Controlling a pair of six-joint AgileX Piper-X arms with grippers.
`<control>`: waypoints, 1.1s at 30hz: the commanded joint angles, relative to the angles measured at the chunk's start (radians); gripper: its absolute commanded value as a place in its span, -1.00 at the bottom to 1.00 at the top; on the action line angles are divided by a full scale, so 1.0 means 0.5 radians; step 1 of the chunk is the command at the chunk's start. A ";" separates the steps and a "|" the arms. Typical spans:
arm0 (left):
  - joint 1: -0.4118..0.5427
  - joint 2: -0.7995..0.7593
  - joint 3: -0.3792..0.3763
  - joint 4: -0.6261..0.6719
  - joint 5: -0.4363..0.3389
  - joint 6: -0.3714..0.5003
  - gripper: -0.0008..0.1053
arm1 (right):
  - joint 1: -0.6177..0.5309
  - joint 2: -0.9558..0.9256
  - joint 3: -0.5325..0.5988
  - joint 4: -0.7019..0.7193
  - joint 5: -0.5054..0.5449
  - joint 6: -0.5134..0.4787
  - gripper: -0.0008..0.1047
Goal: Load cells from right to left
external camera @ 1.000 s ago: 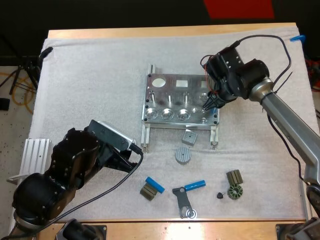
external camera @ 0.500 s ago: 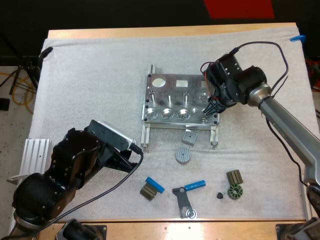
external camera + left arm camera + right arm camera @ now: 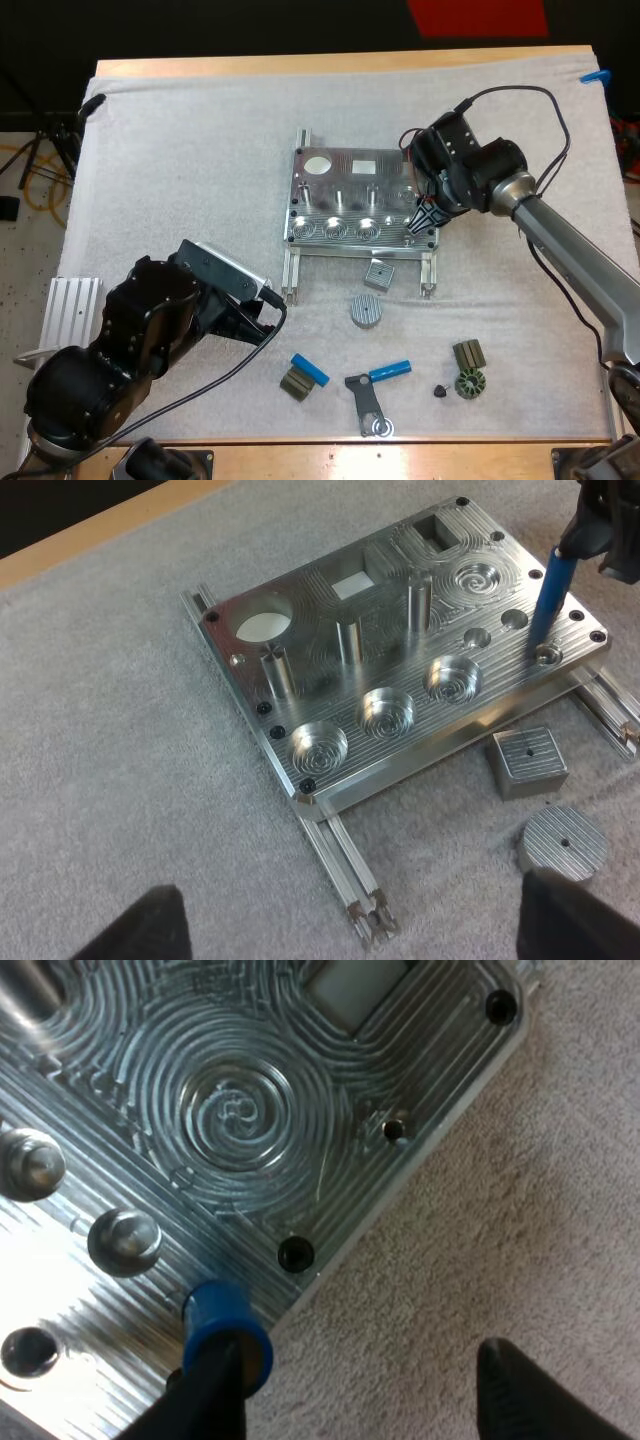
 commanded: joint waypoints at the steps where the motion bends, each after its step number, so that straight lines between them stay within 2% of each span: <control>1: 0.001 -0.010 0.001 -0.019 -0.040 -0.023 0.25 | -0.005 -0.009 0.002 -0.024 0.014 -0.023 -0.01; 10: 0.001 -0.010 0.001 -0.019 -0.040 -0.023 0.25 | -0.005 -0.115 0.002 0.030 0.005 0.071 -0.01; 13: 0.001 -0.010 0.001 -0.019 -0.040 -0.016 0.25 | -0.005 -0.204 0.002 0.086 -0.122 0.121 -0.01; 18: 0.001 -0.010 0.001 -0.019 -0.040 0.076 0.25 | -0.005 -0.340 0.002 0.193 -0.273 0.208 -0.01; 26: 0.001 -0.010 0.001 -0.014 -0.028 0.346 0.25 | -0.005 -0.556 0.002 0.370 -0.454 0.248 -0.01; 30: 0.001 -0.010 0.001 0.015 -0.028 0.391 0.25 | -0.005 -0.637 0.002 0.421 -0.517 0.318 -0.01; 33: 0.001 -0.010 0.001 0.068 -0.028 0.449 0.25 | -0.005 -0.701 0.002 0.483 -0.639 0.336 -0.01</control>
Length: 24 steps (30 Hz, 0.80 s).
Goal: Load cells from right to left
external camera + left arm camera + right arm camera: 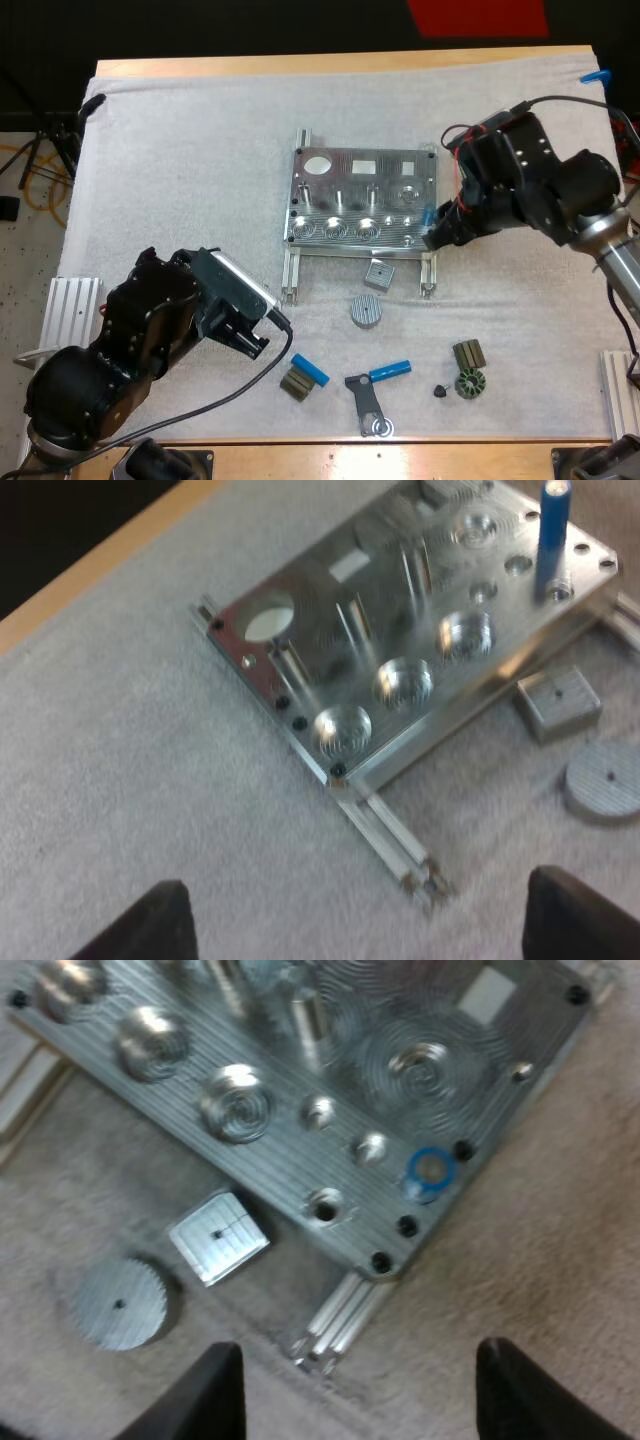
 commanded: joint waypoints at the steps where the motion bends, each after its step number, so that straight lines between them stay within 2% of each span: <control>1: 0.001 -0.010 0.001 0.043 -0.025 0.047 0.25 | -0.005 -0.044 0.002 0.042 -0.086 0.005 -0.01; 3: 0.001 -0.010 0.001 0.065 -0.025 0.122 0.25 | -0.005 -0.079 0.002 0.065 -0.122 0.005 -0.01; 6: 0.001 -0.010 0.001 0.074 -0.025 0.335 0.25 | -0.005 -0.130 0.002 0.085 -0.135 0.005 -0.01; 8: 0.001 -0.010 0.001 0.073 -0.025 0.580 0.25 | -0.005 -0.167 0.002 0.094 -0.194 0.005 -0.01; 13: 0.001 -0.010 0.001 0.073 -0.025 0.900 0.25 | -0.005 -0.250 0.032 0.089 -0.303 0.035 -0.01; 15: 0.001 -0.010 0.019 0.063 -0.025 1.006 0.25 | 0.002 -0.271 0.052 0.089 -0.331 0.036 -0.01; 17: 0.001 -0.005 0.074 0.053 -0.025 1.184 0.25 | 0.002 -0.297 0.091 0.089 -0.344 0.036 -0.01; 20: 0.001 0.016 0.157 0.051 -0.025 1.338 0.25 | 0.014 -0.330 0.164 0.079 -0.393 0.051 -0.01; 24: 0.001 0.067 0.234 0.051 -0.025 1.371 0.25 | 0.085 -0.352 0.256 0.081 -0.477 0.096 -0.01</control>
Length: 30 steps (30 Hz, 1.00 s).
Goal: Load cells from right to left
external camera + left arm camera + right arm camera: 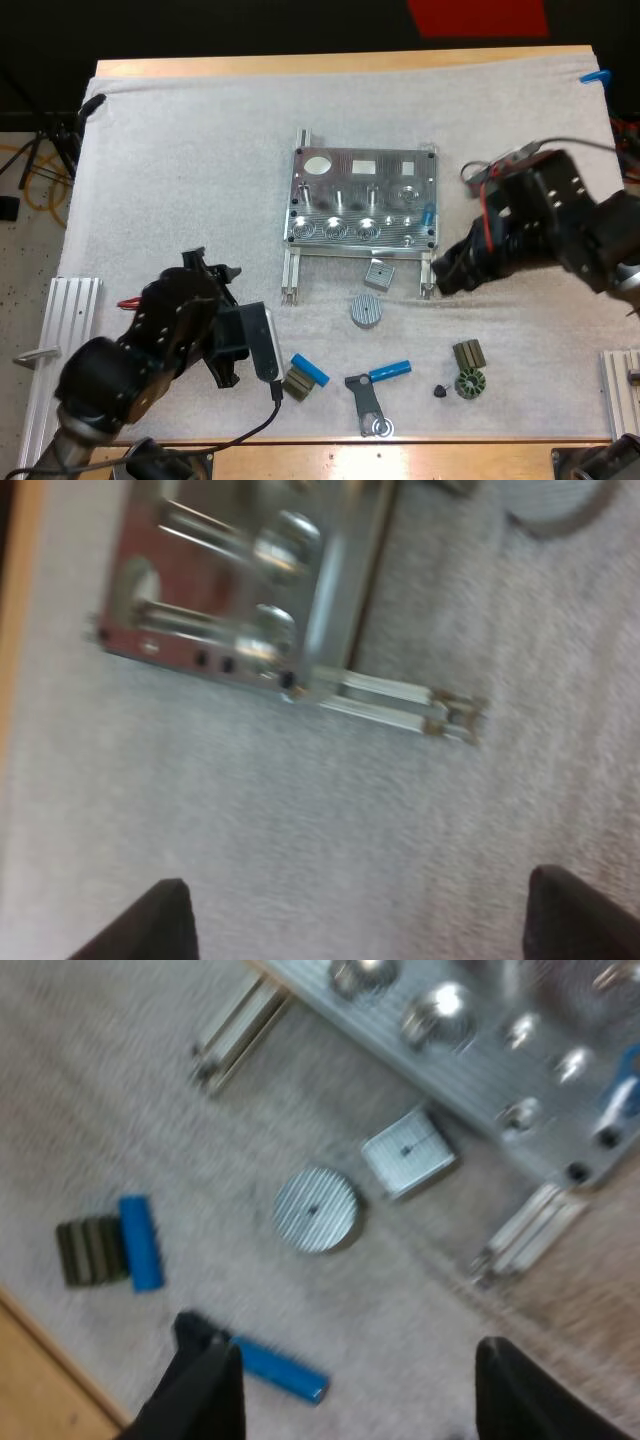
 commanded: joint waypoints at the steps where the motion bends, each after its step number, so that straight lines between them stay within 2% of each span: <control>1: 0.001 0.021 0.012 -0.002 -0.020 0.015 0.25 | 0.054 -0.024 0.023 0.005 -0.052 0.004 -0.01; 3: 0.001 0.063 0.034 -0.002 -0.020 0.034 0.25 | 0.120 -0.024 0.050 0.005 -0.052 0.004 -0.01; 8: 0.001 0.199 0.131 -0.091 0.030 0.239 0.25 | 0.352 -0.024 0.085 -0.009 -0.052 0.004 -0.01; 12: 0.001 0.299 0.199 -0.150 0.043 0.304 0.25 | 0.472 -0.024 0.085 -0.050 -0.052 0.004 -0.01; 14: 0.001 0.351 0.240 -0.191 0.169 0.366 0.25 | 0.519 -0.024 0.085 -0.057 -0.044 0.004 -0.01; 17: 0.001 0.383 0.300 -0.260 0.302 0.509 0.25 | 0.539 -0.024 0.085 -0.056 -0.045 0.004 -0.01; 20: 0.001 0.413 0.364 -0.345 0.314 0.641 0.25 | 0.539 -0.024 0.085 -0.053 -0.045 0.004 -0.01; 24: 0.001 0.469 0.425 -0.428 0.314 0.709 0.25 | 0.539 -0.024 0.085 -0.053 -0.045 0.004 -0.01; 30: 0.001 0.587 0.533 -0.541 0.418 0.850 0.25 | 0.539 -0.024 0.085 -0.053 -0.045 0.004 -0.01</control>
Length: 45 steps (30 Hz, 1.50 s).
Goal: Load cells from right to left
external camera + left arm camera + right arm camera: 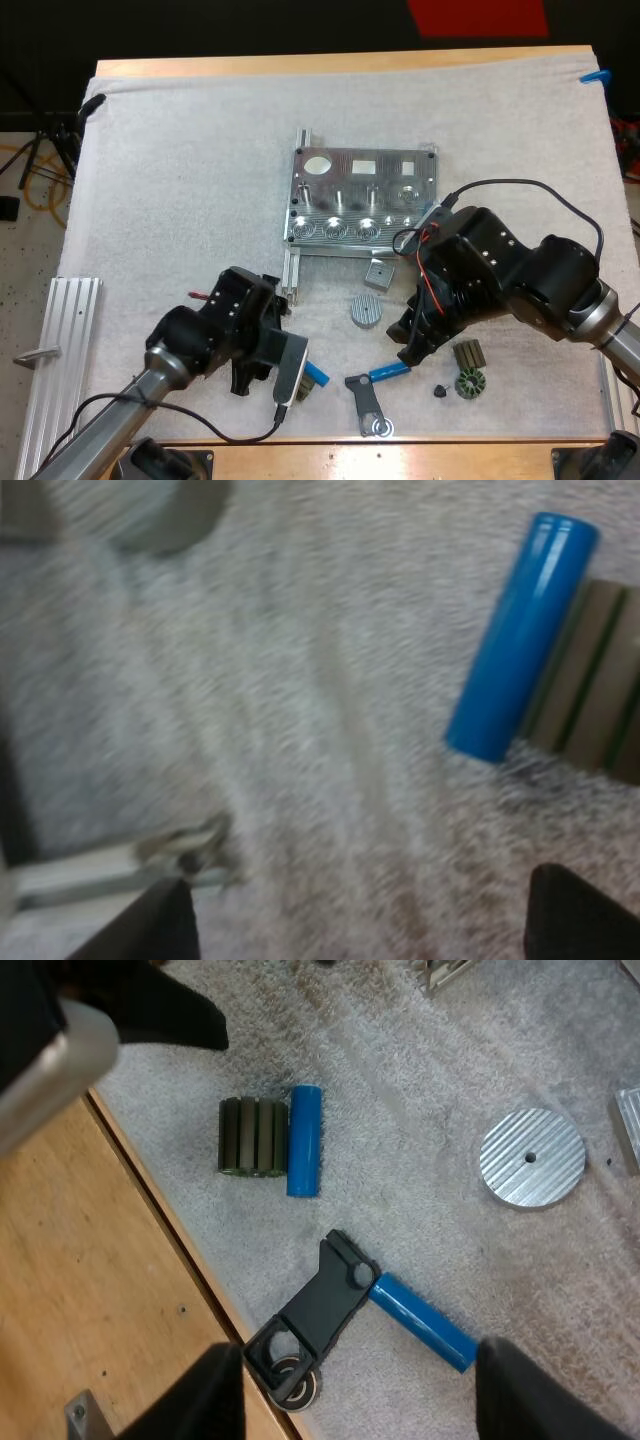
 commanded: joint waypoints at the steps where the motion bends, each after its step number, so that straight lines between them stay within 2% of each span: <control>1: 0.001 0.026 0.012 -0.022 0.037 0.053 0.25 | 0.003 -0.022 -0.004 -0.006 -0.025 -0.008 -0.01; 5: 0.001 0.136 0.046 -0.143 0.037 0.124 0.25 | 0.003 -0.022 -0.004 -0.006 -0.025 -0.004 -0.01; 13: 0.001 0.296 0.056 -0.416 0.084 0.127 0.25 | 0.003 -0.022 -0.004 -0.006 -0.025 0.028 -0.01; 19: 0.001 0.376 0.056 -0.412 0.215 0.127 0.25 | 0.003 -0.022 -0.004 -0.006 -0.025 0.030 -0.01; 34: 0.001 0.524 0.056 -0.367 0.219 0.127 0.25 | 0.003 -0.022 -0.004 -0.006 -0.025 0.030 -0.01; 36: 0.001 0.524 0.056 -0.367 0.272 0.127 0.25 | 0.003 -0.022 -0.004 -0.006 -0.015 0.030 -0.01; 38: 0.001 0.524 0.056 -0.361 0.429 0.127 0.25 | 0.003 -0.022 -0.004 -0.006 -0.014 0.030 -0.01; 40: 0.001 0.529 0.056 -0.359 0.491 0.150 0.25 | 0.003 -0.022 -0.004 -0.006 -0.014 0.030 -0.01; 45: 0.001 0.547 0.056 -0.359 0.432 0.170 0.25 | 0.003 -0.022 -0.004 -0.006 -0.014 0.030 -0.01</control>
